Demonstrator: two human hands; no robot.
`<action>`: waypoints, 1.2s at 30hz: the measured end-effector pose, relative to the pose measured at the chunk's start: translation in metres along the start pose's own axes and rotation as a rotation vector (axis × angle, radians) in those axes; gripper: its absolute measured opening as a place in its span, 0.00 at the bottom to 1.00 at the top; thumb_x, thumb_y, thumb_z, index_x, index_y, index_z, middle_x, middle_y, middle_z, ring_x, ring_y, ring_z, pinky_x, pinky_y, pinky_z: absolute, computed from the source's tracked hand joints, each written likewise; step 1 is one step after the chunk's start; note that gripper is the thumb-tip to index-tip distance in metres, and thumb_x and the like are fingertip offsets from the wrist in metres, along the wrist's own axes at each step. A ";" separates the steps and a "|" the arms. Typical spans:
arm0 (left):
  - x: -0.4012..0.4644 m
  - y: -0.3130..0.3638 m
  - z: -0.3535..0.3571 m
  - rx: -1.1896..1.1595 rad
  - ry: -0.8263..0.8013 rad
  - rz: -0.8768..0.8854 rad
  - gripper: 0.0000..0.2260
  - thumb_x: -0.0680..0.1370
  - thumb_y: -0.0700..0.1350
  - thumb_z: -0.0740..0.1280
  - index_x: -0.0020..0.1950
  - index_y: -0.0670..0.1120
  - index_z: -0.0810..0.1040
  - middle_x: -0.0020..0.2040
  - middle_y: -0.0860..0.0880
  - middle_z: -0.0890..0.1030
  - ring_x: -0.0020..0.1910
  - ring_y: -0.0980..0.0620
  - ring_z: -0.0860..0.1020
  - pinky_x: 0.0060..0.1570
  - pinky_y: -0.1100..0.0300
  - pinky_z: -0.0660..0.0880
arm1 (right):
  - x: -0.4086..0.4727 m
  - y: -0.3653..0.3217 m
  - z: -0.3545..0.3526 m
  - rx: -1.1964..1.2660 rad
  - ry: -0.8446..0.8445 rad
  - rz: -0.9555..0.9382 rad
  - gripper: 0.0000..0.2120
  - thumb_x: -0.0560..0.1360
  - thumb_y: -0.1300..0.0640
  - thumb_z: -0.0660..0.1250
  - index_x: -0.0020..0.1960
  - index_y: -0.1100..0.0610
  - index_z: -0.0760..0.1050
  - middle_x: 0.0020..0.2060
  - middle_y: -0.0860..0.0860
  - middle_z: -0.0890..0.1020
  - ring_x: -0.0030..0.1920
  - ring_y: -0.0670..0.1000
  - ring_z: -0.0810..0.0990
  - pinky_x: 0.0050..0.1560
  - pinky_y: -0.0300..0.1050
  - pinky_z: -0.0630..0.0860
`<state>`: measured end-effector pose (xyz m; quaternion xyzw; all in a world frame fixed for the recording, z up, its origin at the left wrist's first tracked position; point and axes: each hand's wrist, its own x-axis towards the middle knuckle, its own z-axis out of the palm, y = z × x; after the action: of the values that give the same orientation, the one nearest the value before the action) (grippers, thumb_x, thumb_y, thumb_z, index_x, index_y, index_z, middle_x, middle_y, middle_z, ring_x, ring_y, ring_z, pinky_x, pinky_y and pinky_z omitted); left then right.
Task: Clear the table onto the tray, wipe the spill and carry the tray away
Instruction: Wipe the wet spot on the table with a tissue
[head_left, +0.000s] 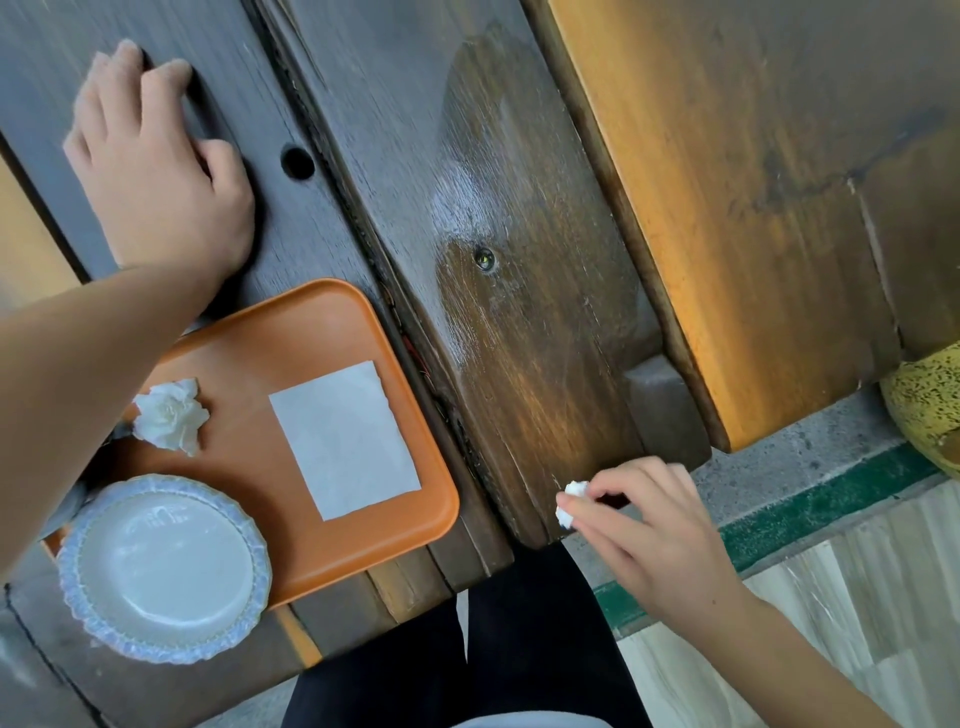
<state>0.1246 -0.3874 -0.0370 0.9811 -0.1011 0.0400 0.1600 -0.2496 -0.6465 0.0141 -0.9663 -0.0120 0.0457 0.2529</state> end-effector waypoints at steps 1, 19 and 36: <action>-0.001 0.001 0.000 -0.002 0.004 0.000 0.23 0.78 0.47 0.55 0.73 0.45 0.70 0.79 0.43 0.68 0.80 0.41 0.63 0.79 0.47 0.60 | 0.015 0.005 -0.001 -0.001 0.035 0.007 0.07 0.75 0.58 0.72 0.51 0.52 0.86 0.43 0.50 0.82 0.45 0.51 0.77 0.42 0.50 0.70; -0.006 0.011 -0.009 0.035 -0.001 -0.026 0.25 0.77 0.45 0.57 0.74 0.44 0.72 0.79 0.41 0.68 0.80 0.39 0.63 0.77 0.43 0.59 | 0.303 0.038 -0.026 0.163 0.483 0.164 0.08 0.77 0.55 0.67 0.52 0.55 0.83 0.47 0.49 0.83 0.49 0.50 0.79 0.50 0.42 0.75; -0.007 0.005 -0.019 0.020 -0.095 0.002 0.25 0.78 0.47 0.58 0.75 0.45 0.74 0.80 0.41 0.68 0.81 0.39 0.63 0.79 0.42 0.58 | 0.214 -0.128 0.044 0.132 0.124 -0.220 0.02 0.75 0.60 0.68 0.44 0.55 0.79 0.42 0.49 0.78 0.44 0.54 0.79 0.44 0.51 0.71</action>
<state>0.1162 -0.3849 -0.0183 0.9834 -0.1091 -0.0054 0.1452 -0.0407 -0.5036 0.0208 -0.9414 -0.0990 -0.0413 0.3197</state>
